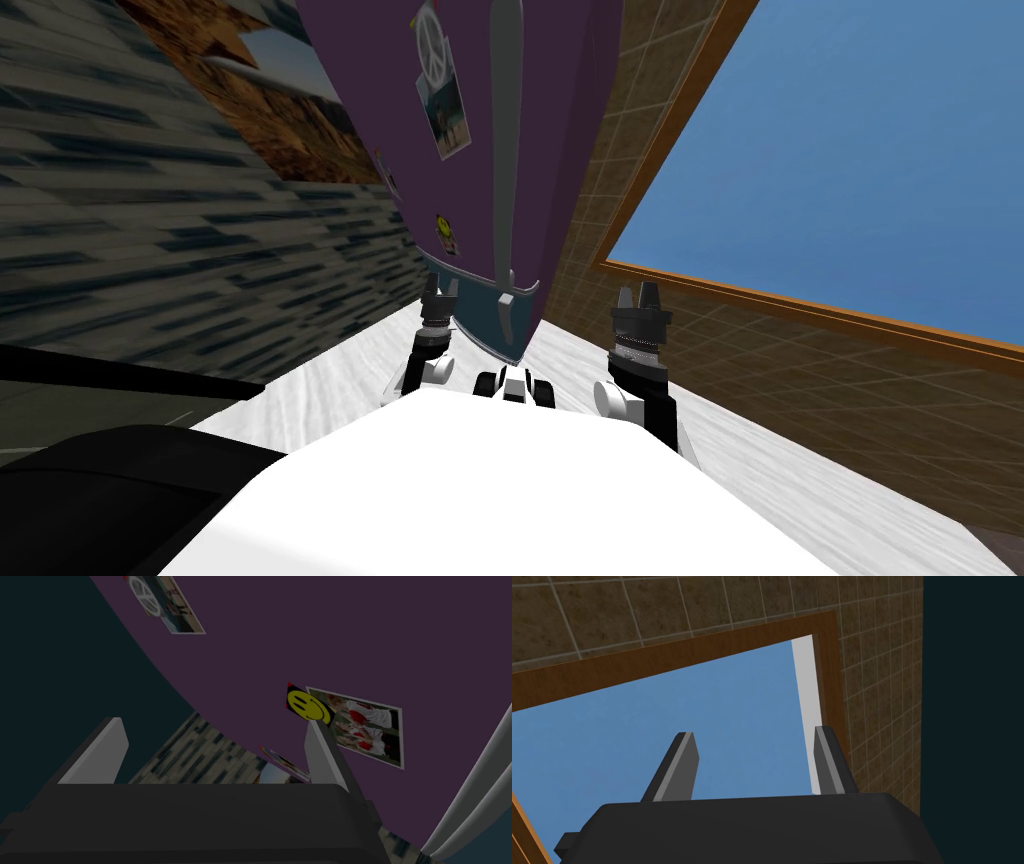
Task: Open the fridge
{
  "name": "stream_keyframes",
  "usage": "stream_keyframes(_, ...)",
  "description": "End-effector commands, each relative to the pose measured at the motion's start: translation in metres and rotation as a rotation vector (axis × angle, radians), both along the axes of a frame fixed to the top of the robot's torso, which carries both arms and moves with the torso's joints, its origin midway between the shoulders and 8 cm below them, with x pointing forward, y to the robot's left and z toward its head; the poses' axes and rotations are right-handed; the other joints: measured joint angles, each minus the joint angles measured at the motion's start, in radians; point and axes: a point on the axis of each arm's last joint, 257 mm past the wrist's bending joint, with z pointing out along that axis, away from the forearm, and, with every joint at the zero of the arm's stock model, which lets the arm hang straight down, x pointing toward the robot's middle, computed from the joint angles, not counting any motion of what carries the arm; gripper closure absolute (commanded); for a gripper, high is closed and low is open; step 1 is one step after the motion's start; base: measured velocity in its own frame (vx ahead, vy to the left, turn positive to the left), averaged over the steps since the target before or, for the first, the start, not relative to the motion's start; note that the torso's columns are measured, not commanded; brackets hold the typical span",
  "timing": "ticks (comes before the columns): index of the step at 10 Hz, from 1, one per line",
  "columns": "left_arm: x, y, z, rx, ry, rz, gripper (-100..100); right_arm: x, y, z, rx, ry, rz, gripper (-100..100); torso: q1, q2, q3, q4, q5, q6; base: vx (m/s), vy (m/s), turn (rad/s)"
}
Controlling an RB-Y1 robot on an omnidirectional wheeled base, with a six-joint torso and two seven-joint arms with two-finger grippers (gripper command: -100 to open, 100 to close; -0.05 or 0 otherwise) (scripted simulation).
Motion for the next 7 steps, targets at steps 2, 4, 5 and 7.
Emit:
stream_keyframes(2,0.008,-0.010,-0.022,0.007,0.028,-0.011,-100,0.000,0.000,0.000,0.000,0.000,0.000,0,0.000,0.000,0.000,0.000,0.000,0.000,0.013,-0.023,-0.080)
stream_keyframes(4,0.012,-0.018,-0.036,0.024,0.048,-0.025,-100,0.000,0.000,0.000,0.000,0.000,0.000,0,0.000,0.000,0.000,0.000,0.000,0.000,0.014,-0.025,-0.072)
stream_keyframes(5,0.013,-0.020,-0.042,0.031,0.056,-0.030,-100,0.000,0.000,0.000,0.000,0.000,0.000,0,0.000,0.000,0.000,0.000,0.000,0.000,0.012,-0.018,-0.065)
stream_keyframes(7,0.016,-0.026,-0.053,0.045,0.071,-0.041,-100,0.000,0.000,0.000,0.000,0.000,0.000,0,0.000,0.000,0.000,0.000,0.000,0.000,0.007,-0.017,-0.058)
